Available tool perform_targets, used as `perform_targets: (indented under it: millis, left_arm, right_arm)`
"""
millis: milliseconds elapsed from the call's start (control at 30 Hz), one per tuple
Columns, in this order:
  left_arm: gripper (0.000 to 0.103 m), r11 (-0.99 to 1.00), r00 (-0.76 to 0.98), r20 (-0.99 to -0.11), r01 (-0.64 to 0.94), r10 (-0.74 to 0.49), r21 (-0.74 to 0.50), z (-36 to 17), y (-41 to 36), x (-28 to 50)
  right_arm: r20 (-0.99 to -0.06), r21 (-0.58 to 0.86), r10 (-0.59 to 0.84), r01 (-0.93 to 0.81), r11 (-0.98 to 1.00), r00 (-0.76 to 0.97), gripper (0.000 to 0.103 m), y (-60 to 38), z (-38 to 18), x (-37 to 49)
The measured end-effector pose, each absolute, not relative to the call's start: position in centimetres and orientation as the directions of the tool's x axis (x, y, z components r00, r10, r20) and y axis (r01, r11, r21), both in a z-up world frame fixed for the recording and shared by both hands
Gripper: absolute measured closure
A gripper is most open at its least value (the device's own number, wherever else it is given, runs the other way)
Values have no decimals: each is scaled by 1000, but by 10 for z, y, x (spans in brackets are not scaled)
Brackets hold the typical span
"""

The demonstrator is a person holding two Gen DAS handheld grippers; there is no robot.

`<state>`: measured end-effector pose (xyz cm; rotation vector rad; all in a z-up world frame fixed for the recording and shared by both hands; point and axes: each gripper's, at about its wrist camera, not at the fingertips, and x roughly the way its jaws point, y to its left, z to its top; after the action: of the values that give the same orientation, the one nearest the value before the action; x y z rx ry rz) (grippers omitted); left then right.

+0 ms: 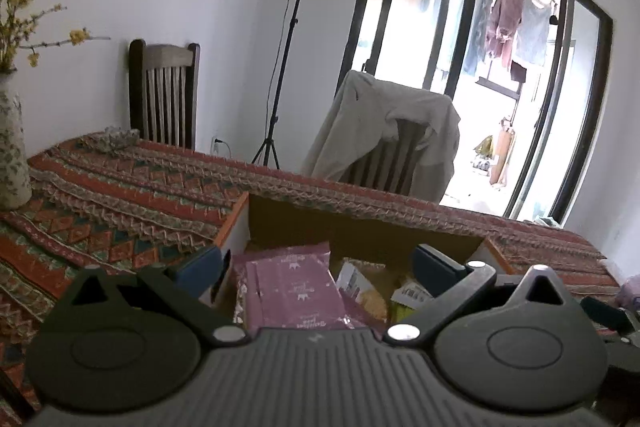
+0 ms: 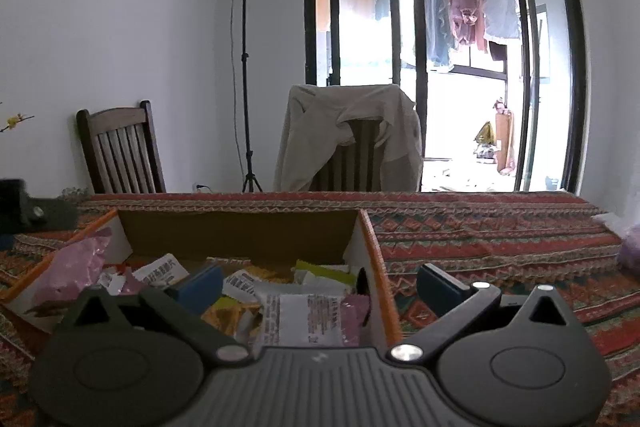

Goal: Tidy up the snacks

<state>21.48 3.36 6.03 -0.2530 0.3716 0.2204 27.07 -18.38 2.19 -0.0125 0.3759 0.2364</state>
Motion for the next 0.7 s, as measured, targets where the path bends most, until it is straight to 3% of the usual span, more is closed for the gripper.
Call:
perform_targets:
  millis: [167, 700]
  left_arm:
    - [0, 944, 901, -432, -182, 48, -275, 73, 41, 196]
    - [0, 973, 898, -437, -142, 49, -184, 66, 35, 83]
  right_arm:
    - [-360, 41, 257, -260, 965, 897, 0, -194, 42, 241]
    - [-402, 54, 312, -317, 947, 861, 0, -226, 43, 123]
